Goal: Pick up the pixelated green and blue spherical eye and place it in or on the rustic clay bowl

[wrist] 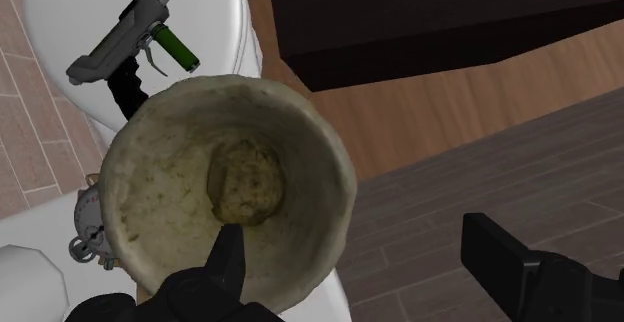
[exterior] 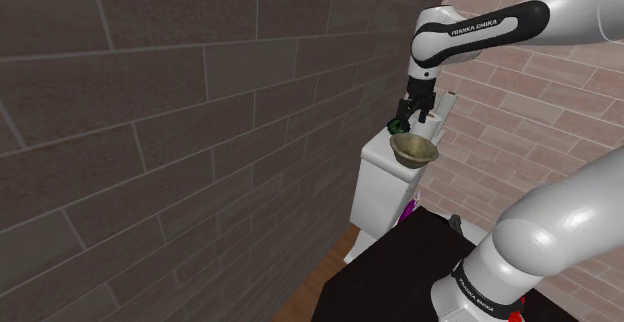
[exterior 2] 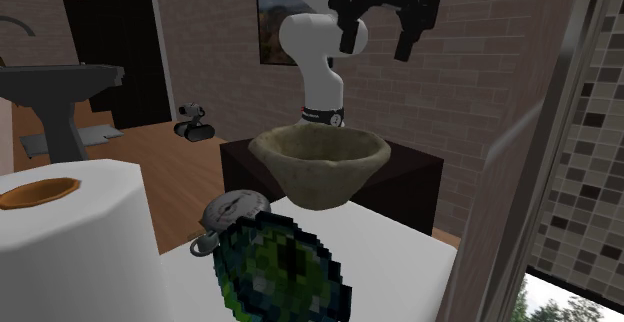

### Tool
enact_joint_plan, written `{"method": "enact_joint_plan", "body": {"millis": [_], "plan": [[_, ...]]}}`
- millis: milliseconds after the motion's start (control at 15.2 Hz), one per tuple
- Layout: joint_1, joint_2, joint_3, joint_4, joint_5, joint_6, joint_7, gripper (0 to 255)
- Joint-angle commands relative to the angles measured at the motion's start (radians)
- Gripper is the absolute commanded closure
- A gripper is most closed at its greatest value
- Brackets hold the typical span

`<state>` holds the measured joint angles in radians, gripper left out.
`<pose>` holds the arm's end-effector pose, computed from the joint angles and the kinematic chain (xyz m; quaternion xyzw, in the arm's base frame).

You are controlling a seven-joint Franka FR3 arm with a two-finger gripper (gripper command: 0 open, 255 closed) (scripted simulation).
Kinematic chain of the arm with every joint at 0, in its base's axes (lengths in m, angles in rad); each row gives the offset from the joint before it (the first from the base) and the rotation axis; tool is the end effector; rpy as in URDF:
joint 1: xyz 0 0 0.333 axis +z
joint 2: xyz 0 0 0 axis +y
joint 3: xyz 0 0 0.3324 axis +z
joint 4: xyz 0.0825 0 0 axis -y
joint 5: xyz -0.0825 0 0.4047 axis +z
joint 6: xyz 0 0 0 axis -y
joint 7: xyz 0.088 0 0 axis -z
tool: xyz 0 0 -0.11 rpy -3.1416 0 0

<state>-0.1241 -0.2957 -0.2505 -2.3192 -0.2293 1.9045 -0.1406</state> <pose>0.4192 -0.1871 0.4488 0.9936 -0.0647 -0.0772 0.0520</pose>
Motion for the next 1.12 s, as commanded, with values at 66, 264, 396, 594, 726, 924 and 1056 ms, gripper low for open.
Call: {"method": "enact_joint_plan", "body": {"millis": [66,264,396,594,726,924,1056], "plan": [[-0.014,0.094,-0.042,0.063,0.012,0.058,-0.058,0],[-0.028,0.194,-0.078,0.135,0.041,0.109,-0.118,0],[-0.040,0.263,-0.097,0.189,0.069,0.137,-0.160,0],[-0.062,0.369,-0.120,0.280,0.120,0.170,-0.226,0],[-0.082,0.442,-0.129,0.347,0.159,0.185,-0.270,0],[-0.119,0.553,-0.133,0.459,0.220,0.195,-0.332,0],[-0.149,0.628,-0.130,0.542,0.260,0.193,-0.370,0]]}}
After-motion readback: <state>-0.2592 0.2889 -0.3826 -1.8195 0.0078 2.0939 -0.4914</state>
